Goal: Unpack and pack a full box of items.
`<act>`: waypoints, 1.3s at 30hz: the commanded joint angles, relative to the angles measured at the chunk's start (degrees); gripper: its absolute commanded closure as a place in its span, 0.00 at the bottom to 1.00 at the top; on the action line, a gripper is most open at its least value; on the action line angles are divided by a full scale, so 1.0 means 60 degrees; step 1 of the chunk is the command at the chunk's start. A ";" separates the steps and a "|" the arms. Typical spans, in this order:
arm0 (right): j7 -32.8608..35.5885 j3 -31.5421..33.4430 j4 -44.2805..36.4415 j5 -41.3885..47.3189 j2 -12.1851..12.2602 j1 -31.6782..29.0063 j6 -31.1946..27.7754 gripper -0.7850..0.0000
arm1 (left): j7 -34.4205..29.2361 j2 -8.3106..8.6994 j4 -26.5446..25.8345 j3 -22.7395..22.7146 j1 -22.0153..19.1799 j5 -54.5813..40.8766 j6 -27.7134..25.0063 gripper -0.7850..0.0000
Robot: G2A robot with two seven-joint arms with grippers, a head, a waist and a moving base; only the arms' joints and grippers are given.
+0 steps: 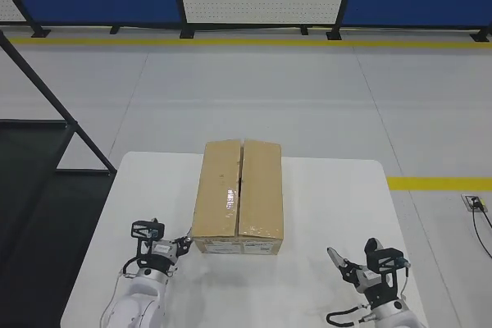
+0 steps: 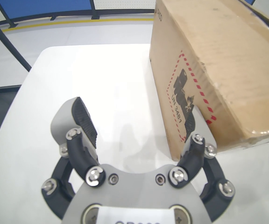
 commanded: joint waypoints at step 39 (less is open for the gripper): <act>0.0000 0.0000 0.0000 0.0000 0.0000 0.0000 0.0001 0.00 | 0.0094 -0.0284 -0.0979 0.1363 0.0472 0.1235 -0.0399 0.00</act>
